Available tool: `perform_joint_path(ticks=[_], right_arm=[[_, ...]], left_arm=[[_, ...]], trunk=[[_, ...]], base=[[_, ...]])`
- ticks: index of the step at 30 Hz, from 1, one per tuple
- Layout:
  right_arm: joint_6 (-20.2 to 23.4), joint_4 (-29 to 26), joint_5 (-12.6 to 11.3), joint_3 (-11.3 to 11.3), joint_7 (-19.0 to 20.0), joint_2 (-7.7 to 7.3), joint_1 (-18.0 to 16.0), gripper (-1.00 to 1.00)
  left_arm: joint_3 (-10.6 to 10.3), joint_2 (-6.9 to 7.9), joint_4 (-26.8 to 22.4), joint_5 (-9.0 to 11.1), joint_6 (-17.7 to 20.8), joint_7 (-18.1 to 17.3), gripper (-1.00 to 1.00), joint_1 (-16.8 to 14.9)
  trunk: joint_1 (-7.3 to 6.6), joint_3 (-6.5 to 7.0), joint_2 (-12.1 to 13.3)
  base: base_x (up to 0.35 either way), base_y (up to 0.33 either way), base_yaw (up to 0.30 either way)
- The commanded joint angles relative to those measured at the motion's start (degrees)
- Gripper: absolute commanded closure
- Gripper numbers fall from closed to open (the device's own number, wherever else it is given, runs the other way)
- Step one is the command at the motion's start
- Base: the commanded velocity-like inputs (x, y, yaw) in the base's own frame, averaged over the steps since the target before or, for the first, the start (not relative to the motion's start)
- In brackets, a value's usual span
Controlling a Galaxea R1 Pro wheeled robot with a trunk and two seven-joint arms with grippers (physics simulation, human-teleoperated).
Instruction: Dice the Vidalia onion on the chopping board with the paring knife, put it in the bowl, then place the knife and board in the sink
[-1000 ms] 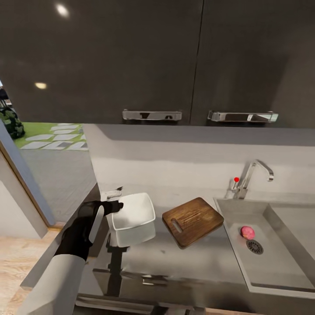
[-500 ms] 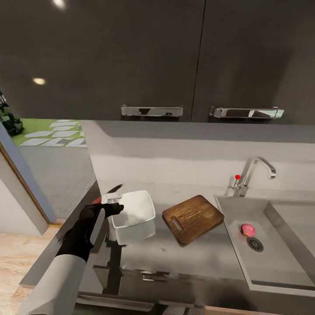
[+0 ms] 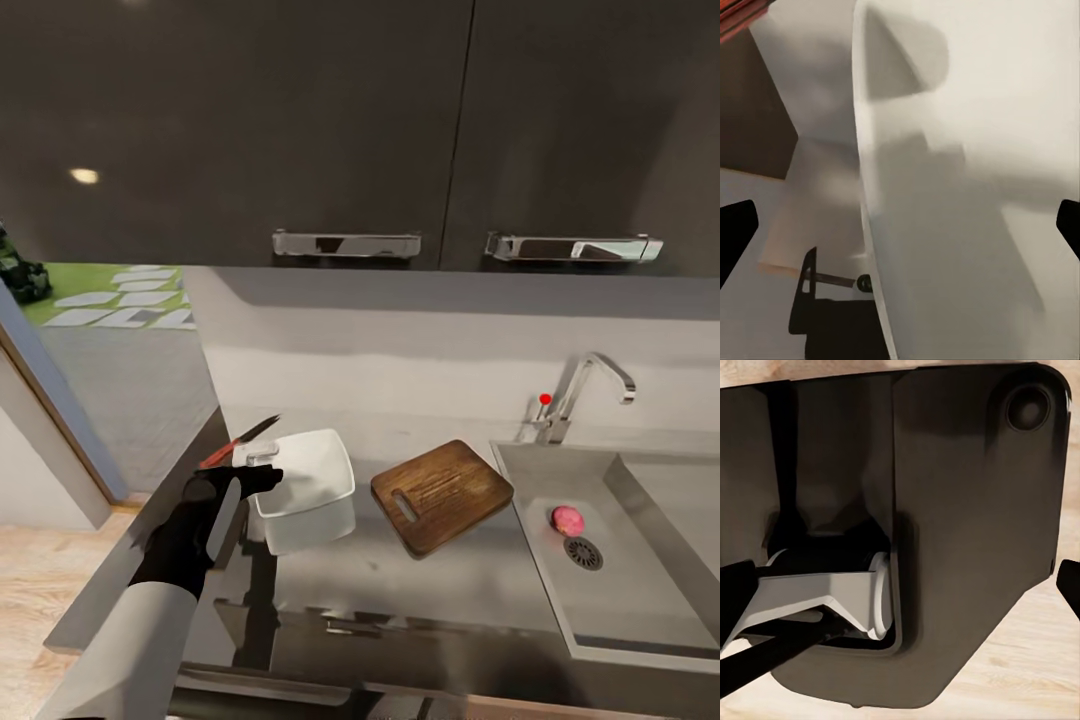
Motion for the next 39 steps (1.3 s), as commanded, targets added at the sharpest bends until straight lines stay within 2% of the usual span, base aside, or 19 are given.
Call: perform_joint_path(ticks=[1, 8, 15, 39], right_arm=[[-0.1, -0.1, -0.6, 0.4, 0.1, -0.04, 0.0, -1.00], [-0.1, -0.1, -0.6, 0.4, 0.1, -0.13, 0.0, -1.00], [-0.2, -0.1, -0.6, 0.5, 1.1, -0.29, 0.0, -1.00], [0.0, -0.1, -0.6, 0.6, 0.8, -0.29, 0.0, -1.00]], left_arm=[[0.1, -0.05, -0.1, 0.4, 0.3, 0.3, -1.00, 0.0], [0.1, -0.05, 0.1, 0.4, 0.3, 0.3, -1.00, 0.0], [0.1, -0.05, 0.1, 0.4, 0.3, 0.3, -1.00, 0.0], [0.1, -0.05, 1.5, 0.4, -0.8, 0.3, -1.00, 0.0]], trunk=[[0.03, -0.20, -0.1], [0.03, -0.56, -0.1], [0.03, -0.57, -0.1], [0.03, -0.58, -0.1]], base=[[0.000, 0.000, 0.000], [0.000, 0.000, 0.000], [0.000, 0.000, 0.000], [0.000, 0.000, 0.000]])
